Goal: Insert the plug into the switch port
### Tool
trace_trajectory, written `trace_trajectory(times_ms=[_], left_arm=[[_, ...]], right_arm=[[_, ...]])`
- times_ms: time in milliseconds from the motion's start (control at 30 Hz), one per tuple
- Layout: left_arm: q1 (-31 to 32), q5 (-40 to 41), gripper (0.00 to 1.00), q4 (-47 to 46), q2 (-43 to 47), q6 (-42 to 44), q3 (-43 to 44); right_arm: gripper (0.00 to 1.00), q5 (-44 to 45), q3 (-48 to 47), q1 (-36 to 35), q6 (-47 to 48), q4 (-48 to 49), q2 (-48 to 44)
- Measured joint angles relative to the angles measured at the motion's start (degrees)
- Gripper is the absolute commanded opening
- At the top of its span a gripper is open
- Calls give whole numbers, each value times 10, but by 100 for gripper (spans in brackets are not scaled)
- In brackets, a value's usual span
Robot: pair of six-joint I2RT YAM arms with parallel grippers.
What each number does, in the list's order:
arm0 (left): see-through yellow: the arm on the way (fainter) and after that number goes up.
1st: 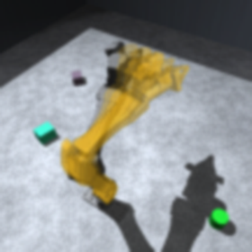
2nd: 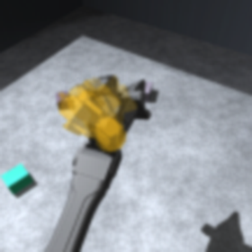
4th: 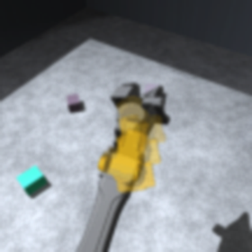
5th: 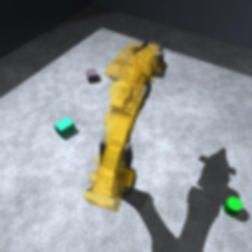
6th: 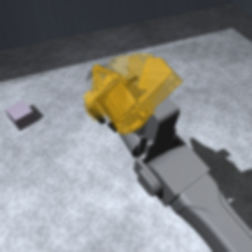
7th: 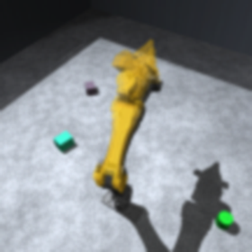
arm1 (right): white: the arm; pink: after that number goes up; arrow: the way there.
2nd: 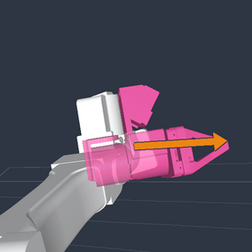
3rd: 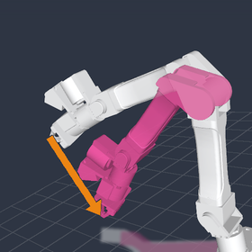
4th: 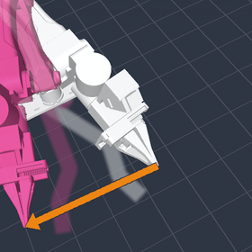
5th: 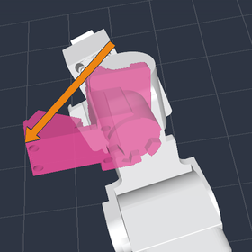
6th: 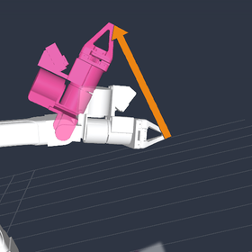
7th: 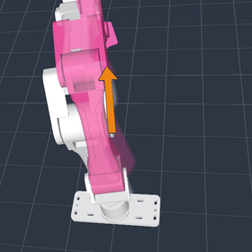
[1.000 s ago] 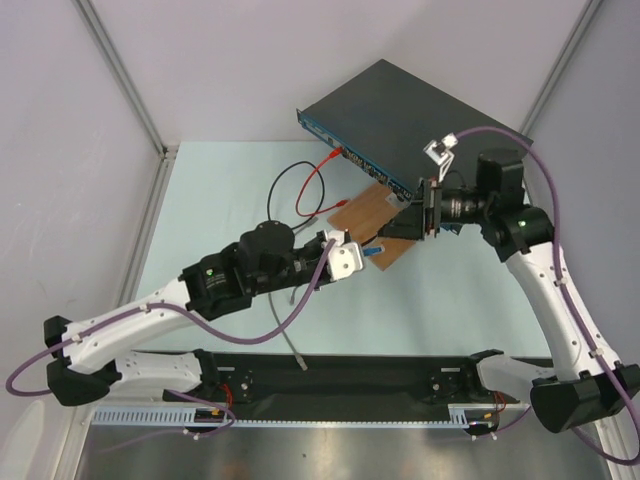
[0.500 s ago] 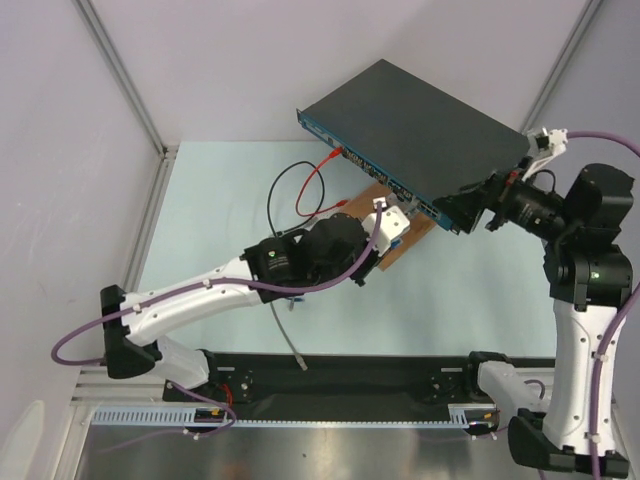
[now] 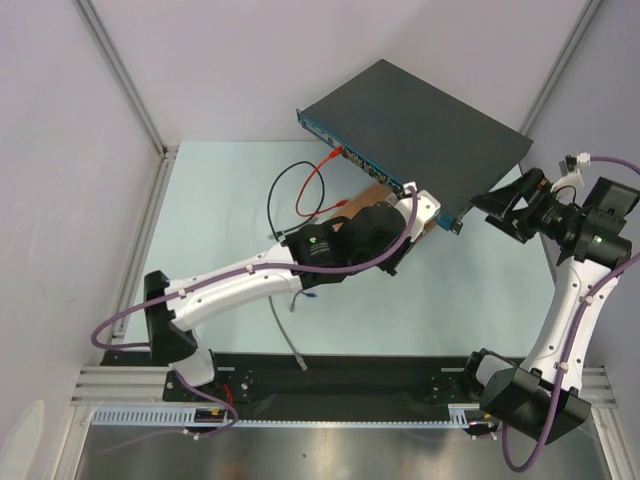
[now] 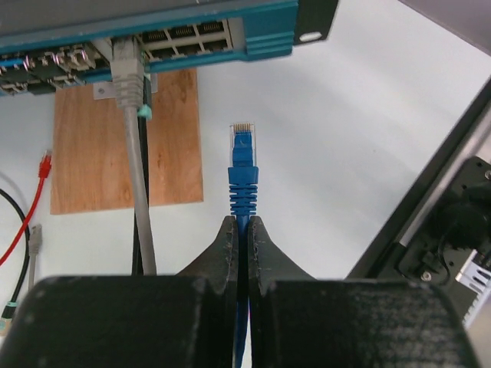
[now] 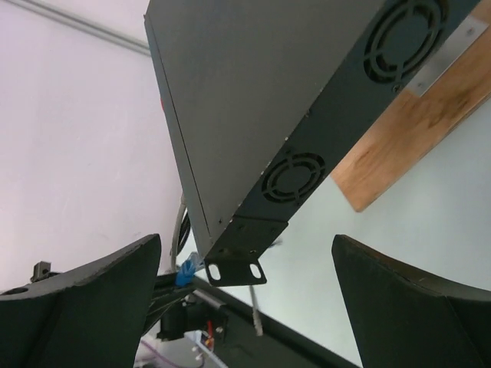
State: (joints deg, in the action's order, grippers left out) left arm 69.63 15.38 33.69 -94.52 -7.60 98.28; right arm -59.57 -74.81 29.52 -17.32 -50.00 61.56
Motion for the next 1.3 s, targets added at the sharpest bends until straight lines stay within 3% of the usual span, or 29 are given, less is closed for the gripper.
trace_trajectory(times_ms=[300, 533, 1000, 1167, 1300], left_arm=[[-7, 26, 0, 13, -62, 0, 59], [-35, 26, 0, 22, -100, 0, 123], [-44, 22, 0, 43, -113, 1, 131], [-44, 22, 0, 57, -119, 2, 150], [-40, 20, 0, 61, -120, 2, 154]], right_arm=[[97, -34, 70, -7, -77, 108, -1], [83, -33, 111, -39, -108, 177, -5], [66, -20, 149, -53, -156, 254, -22], [65, -9, 151, -56, -158, 257, -26], [70, -3, 152, -58, -160, 257, -29]])
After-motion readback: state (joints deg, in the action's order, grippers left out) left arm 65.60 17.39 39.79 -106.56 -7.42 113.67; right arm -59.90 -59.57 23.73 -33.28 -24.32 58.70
